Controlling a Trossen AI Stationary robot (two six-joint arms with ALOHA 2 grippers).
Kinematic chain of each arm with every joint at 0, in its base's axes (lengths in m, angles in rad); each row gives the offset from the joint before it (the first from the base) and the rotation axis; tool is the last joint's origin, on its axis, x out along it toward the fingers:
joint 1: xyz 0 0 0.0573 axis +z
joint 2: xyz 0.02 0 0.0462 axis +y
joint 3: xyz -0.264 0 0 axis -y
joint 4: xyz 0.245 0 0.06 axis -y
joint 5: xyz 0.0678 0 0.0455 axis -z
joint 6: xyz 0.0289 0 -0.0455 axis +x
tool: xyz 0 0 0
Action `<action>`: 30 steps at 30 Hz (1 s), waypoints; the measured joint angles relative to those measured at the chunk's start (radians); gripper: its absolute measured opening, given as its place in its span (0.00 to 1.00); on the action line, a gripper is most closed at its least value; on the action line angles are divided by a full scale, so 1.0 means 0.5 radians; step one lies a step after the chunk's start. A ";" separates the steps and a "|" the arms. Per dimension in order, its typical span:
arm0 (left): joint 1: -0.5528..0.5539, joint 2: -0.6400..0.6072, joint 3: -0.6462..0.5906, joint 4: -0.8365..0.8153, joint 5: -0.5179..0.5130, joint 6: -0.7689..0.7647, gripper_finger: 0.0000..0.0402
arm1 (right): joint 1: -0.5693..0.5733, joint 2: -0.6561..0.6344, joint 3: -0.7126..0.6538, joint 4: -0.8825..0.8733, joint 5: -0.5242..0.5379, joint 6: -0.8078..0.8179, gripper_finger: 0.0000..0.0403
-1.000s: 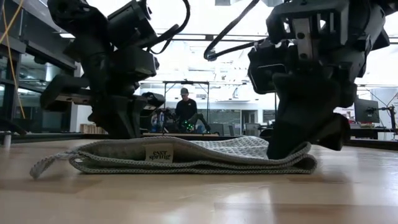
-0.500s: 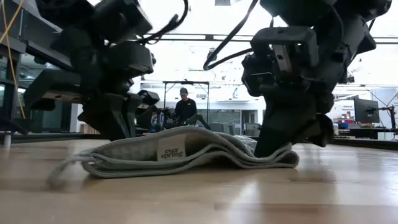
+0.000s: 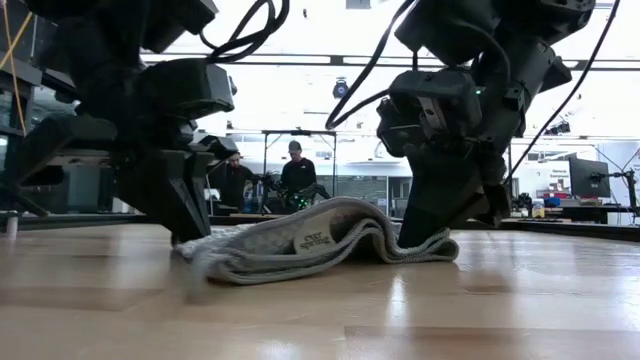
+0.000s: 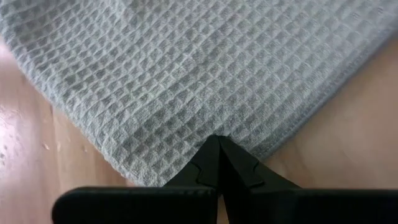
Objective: Fold microfiber towels
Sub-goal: Fold the gray towel
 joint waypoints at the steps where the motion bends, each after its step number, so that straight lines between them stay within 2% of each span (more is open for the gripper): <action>1: -0.011 0.000 0.000 0.000 -0.005 -0.040 0.00 | -0.015 0.000 -0.001 -0.013 -0.002 -0.022 0.01; 6: -0.080 0.004 0.028 -0.019 -0.021 -0.211 0.00 | -0.114 0.001 -0.002 -0.073 0.010 -0.145 0.01; 14: -0.148 0.025 0.106 -0.022 -0.118 -0.254 0.00 | -0.296 0.003 -0.005 -0.080 0.007 -0.378 0.01; 20: -0.144 0.207 0.229 0.018 -0.249 -0.271 0.00 | -0.408 0.005 -0.008 -0.079 -0.036 -0.574 0.01; 27: -0.143 0.461 0.473 0.000 -0.267 -0.214 0.00 | -0.509 -0.018 -0.008 -0.147 -0.037 -0.726 0.01; 30: -0.143 0.478 0.547 0.000 -0.266 -0.164 0.00 | -0.527 -0.069 -0.009 -0.313 0.005 -0.761 0.01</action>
